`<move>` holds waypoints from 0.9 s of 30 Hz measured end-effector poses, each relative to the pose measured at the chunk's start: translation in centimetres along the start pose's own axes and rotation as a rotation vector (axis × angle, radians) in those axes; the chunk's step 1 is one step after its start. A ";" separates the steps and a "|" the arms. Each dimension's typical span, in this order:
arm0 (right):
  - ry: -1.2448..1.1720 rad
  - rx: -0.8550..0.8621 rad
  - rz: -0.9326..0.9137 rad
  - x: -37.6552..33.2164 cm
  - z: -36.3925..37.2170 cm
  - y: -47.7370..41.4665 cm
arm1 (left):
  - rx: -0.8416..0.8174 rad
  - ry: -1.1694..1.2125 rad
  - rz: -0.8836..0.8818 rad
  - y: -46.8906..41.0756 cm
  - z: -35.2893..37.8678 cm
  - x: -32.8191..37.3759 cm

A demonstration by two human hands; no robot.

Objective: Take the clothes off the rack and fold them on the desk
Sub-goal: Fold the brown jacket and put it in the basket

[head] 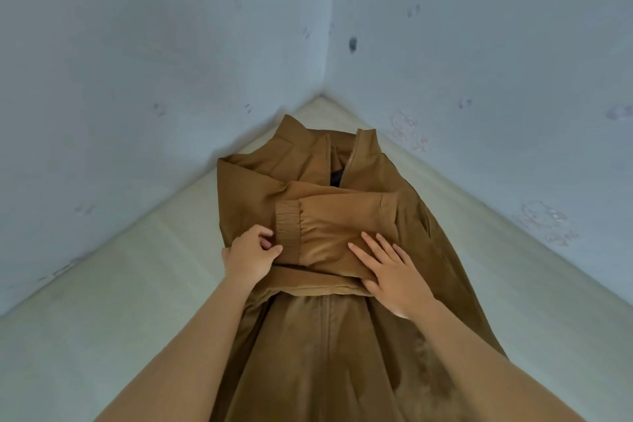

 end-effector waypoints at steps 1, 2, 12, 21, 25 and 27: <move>0.004 -0.043 0.020 0.2 0.1 0.0 | 0.064 0.006 0.043 0.3 -0.4 -0.6; -0.003 -0.075 0.046 0.2 0.1 0.0 | 0.121 0.026 0.097 0.8 -0.6 -1.3; -0.204 0.202 -0.134 -13.5 0.4 6.4 | 0.200 0.038 -0.032 13.8 -1.4 -9.6; -0.109 0.088 -0.179 -21.9 5.9 12.4 | 0.241 0.075 -0.113 19.0 -3.1 -15.4; -0.037 0.071 -0.176 -22.8 6.8 15.0 | 0.378 0.021 -0.044 19.6 -4.9 -14.7; -0.035 0.046 -0.132 -22.7 7.4 16.2 | 0.401 -0.026 -0.017 20.0 -5.5 -14.4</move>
Point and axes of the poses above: each hand's wrist, its own y-axis away from the middle knuckle, its own z-axis out of the palm, x = y × z, the point moved 5 cm from there along -y, towards the middle knuckle, and after that the axes turned 4 degrees about y, right-handed, at the moved point
